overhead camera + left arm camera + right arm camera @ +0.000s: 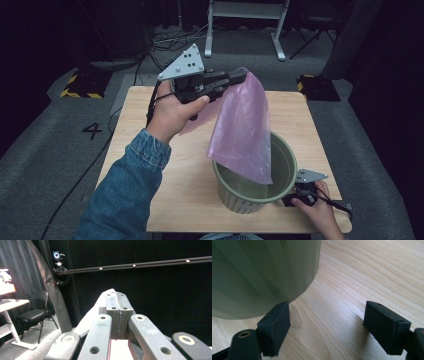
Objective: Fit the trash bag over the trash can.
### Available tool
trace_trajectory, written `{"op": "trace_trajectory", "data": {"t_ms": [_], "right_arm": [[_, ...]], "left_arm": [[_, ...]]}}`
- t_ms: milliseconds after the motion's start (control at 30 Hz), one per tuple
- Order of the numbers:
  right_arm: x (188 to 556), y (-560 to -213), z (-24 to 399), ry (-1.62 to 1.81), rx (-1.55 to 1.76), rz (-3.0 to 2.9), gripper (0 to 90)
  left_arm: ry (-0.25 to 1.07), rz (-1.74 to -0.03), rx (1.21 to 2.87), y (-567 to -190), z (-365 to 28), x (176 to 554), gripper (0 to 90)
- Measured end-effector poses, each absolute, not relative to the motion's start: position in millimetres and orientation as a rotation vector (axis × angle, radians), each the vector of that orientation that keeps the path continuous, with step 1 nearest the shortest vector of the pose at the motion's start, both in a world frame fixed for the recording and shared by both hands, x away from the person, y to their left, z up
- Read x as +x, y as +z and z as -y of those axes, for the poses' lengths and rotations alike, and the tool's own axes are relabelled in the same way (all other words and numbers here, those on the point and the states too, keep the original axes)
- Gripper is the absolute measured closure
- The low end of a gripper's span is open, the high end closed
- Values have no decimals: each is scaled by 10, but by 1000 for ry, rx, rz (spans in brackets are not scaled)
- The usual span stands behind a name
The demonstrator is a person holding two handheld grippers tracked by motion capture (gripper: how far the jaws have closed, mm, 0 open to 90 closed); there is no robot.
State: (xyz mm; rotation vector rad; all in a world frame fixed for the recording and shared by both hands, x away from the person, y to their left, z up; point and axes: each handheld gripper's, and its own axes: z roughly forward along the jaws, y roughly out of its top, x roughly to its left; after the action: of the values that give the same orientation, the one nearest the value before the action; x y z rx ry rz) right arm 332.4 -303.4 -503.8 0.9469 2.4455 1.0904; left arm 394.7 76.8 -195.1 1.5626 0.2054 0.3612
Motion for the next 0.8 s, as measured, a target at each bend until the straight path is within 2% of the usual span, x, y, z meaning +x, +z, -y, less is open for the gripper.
{"op": "trace_trajectory", "data": {"t_ms": [133,467,800], "right_arm": [[3317,-5031,3081,1097,958,-2428,253],[3261,-4907,3179,1187,980,-2384,258],[3208,-4797,3248,1234,982,-2346,258]], "left_arm": [[353,-202,1581,-2046,-692,3972,899],[357,-198,1618,-2248,-570,4007,897],[350,-172,1656,-2551,-522,3888,894]]}}
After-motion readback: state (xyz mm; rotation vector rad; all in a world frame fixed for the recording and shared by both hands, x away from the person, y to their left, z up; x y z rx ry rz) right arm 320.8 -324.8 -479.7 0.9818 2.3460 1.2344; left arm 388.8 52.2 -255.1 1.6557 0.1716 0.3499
